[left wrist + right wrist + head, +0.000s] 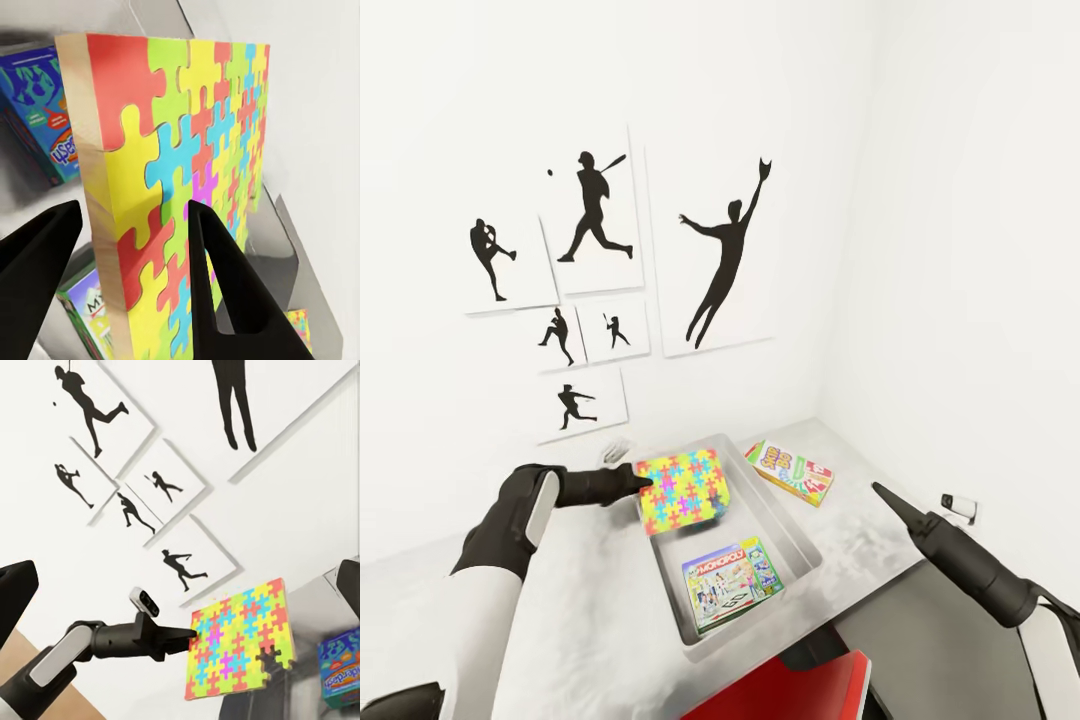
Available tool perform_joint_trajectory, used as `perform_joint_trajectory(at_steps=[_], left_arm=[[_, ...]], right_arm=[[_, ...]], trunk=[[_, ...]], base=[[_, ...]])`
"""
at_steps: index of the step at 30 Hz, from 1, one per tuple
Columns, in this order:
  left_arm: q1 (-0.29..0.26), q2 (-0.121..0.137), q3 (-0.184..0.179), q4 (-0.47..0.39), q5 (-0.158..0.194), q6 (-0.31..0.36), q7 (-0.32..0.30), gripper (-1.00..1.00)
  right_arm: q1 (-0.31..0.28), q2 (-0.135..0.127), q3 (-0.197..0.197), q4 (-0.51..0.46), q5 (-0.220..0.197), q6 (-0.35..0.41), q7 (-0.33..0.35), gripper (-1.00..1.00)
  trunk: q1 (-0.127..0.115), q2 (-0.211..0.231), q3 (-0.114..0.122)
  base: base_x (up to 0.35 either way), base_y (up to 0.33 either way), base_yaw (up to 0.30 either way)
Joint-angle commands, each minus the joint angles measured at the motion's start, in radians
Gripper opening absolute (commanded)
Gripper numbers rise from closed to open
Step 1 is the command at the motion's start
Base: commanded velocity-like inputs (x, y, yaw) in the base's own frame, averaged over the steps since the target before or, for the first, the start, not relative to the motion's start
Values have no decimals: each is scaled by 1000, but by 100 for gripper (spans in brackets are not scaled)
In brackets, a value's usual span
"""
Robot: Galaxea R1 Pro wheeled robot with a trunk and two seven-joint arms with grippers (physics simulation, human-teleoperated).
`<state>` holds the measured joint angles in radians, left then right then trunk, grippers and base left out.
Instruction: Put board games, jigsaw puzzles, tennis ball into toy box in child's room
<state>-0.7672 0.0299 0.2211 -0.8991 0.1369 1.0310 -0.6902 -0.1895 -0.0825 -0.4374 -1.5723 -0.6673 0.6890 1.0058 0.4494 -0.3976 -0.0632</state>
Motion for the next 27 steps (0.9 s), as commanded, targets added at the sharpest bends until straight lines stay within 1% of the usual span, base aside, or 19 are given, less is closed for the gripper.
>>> perform_joint_trajectory(at_steps=[1,2,5,10,12,14,15,17,21,27], left_arm=[[-1,-5,1,1,6,7,9,-100],[-1,-13,1,2,6,7,23,-100],[-1,-26,1,4,6,6,45,-100],[-1,-43,-3,8,5,6,59,-100],[-1,-48,-13,11,5,5,66,-100],[-1,-51,-31,13,6,4,72,-100],[-1,-55,-50,14,6,4,75,-100],[-1,-61,-62,15,6,3,76,-100],[-1,-70,-72,15,6,2,79,-100],[-1,-72,-76,15,6,1,80,-100]], right_arm=[[-1,0,-1,0,-5,7,1,100],[-1,0,-2,0,-5,7,1,100],[-1,0,-4,0,-5,8,1,100],[-1,0,-4,0,-4,8,1,100],[-1,0,-4,0,-3,7,1,100],[-1,0,-4,0,-3,7,1,100],[-1,0,-4,0,-3,7,1,100],[-1,0,-4,0,-3,7,1,100],[-1,0,-4,0,-2,7,1,100],[-1,1,-3,0,-2,6,2,100]], trunk=[[1,-2,-3],[1,-2,-5],[1,-2,-9],[1,-2,-17],[1,-2,-20],[1,-2,-24],[1,-2,-25],[1,-2,-29],[1,-2,-35],[1,-2,-45]], base=[[0,0,0],[0,0,0],[0,0,0],[0,0,0],[0,0,0],[0,0,0],[0,0,0],[0,0,0],[0,0,0],[0,0,0]])
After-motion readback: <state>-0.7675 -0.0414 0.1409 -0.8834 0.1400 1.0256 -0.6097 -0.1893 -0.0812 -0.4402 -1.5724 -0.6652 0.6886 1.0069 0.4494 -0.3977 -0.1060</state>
